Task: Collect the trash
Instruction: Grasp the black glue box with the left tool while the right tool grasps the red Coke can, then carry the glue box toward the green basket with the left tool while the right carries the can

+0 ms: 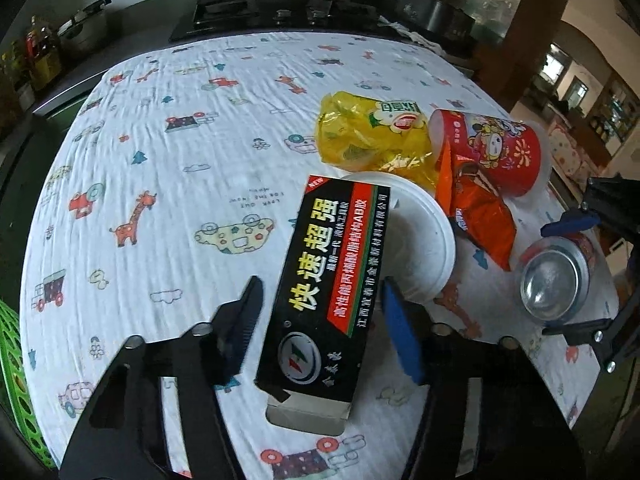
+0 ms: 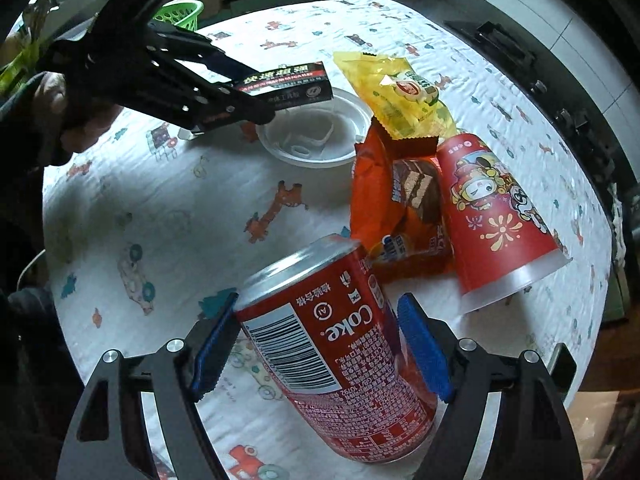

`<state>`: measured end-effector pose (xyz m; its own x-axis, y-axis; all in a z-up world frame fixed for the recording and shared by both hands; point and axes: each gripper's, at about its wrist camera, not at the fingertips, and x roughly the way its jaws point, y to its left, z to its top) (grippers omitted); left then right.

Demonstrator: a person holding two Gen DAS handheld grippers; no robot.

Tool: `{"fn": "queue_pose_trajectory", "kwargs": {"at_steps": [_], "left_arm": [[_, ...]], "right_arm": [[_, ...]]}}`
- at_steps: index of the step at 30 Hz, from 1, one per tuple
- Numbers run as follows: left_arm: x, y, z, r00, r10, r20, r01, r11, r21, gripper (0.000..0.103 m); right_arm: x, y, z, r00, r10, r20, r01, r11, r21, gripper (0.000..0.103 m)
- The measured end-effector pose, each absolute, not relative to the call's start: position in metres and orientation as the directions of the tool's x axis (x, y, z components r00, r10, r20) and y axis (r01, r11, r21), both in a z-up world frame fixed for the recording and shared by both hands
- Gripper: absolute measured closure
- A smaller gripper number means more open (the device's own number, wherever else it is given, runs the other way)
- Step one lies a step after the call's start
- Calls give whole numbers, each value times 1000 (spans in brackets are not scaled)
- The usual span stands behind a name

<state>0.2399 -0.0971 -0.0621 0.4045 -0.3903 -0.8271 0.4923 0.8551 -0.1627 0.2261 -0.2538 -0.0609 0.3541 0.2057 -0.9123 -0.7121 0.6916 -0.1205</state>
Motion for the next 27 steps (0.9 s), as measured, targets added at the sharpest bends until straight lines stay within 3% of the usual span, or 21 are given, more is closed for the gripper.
{"fn": "queue_pose_trajectory", "kwargs": {"at_steps": [12, 27], "left_arm": [[217, -85, -43, 475, -387, -791, 499, 858, -121, 56], [186, 2, -7, 589, -301, -750, 364, 927, -87, 56]], "right_arm": [[217, -240, -49, 365, 260, -894, -700, 710, -79, 28], [208, -177, -25, 389, 366, -845, -724, 688, -35, 30]]}}
